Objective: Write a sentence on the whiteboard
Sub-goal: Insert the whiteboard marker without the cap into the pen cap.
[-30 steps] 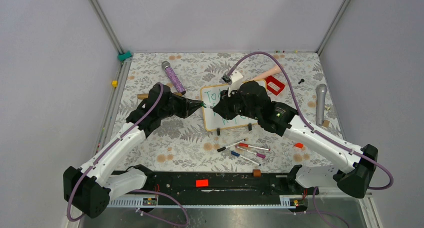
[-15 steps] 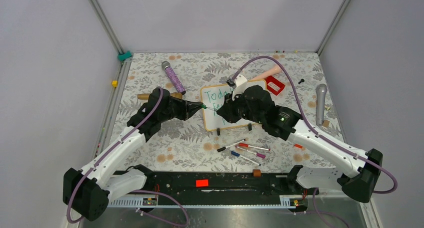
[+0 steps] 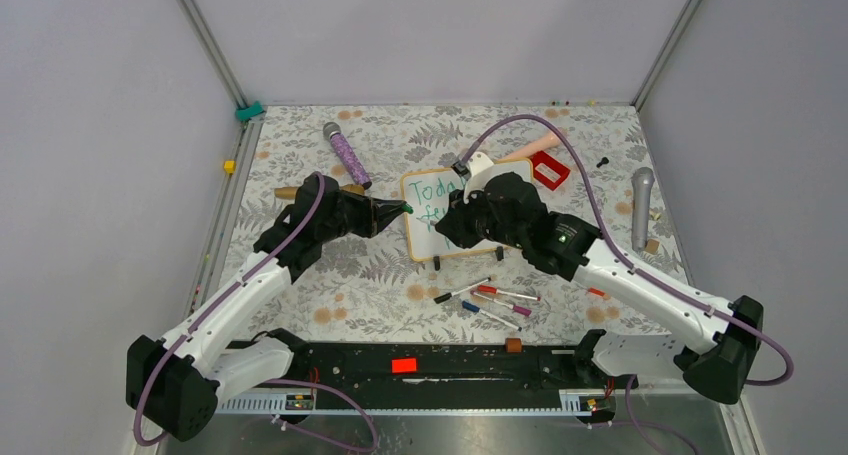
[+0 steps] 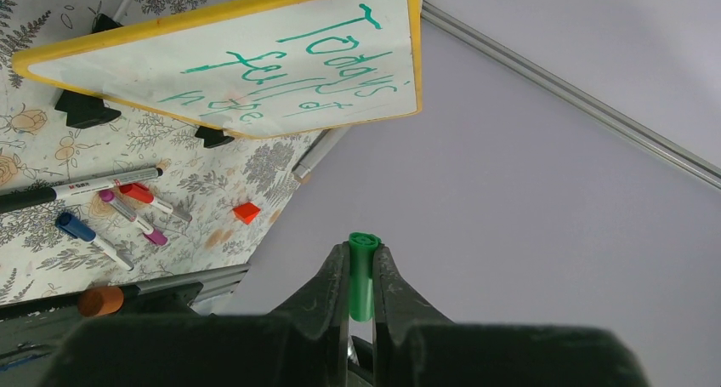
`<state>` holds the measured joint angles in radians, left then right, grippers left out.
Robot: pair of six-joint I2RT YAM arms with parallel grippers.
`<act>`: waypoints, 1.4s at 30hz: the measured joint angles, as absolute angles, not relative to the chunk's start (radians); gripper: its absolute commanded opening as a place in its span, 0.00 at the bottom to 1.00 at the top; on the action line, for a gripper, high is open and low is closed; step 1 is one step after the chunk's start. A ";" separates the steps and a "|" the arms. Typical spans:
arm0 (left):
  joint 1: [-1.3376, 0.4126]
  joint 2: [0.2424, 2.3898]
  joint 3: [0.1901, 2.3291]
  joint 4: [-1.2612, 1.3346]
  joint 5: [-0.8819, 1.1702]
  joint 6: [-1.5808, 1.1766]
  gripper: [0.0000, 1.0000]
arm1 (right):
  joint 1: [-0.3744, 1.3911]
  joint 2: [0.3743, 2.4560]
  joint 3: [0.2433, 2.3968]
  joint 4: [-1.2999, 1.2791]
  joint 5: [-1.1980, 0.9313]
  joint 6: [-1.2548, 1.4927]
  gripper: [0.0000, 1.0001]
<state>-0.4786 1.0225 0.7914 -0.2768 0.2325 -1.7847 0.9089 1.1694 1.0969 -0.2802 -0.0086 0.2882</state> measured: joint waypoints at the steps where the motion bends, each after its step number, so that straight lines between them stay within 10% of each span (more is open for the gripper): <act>1: -0.479 1.023 0.791 -0.277 0.233 -1.785 0.00 | 0.909 1.177 1.098 -0.281 -0.009 0.288 0.00; 42: -0.479 1.023 0.791 -0.276 0.235 -1.785 0.00 | 0.909 1.190 1.157 -0.302 -0.009 0.288 0.00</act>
<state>-0.4786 1.0225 0.7910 -0.2764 0.2352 -1.7847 0.9089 1.1900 1.1572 -0.3019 -0.0090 0.2882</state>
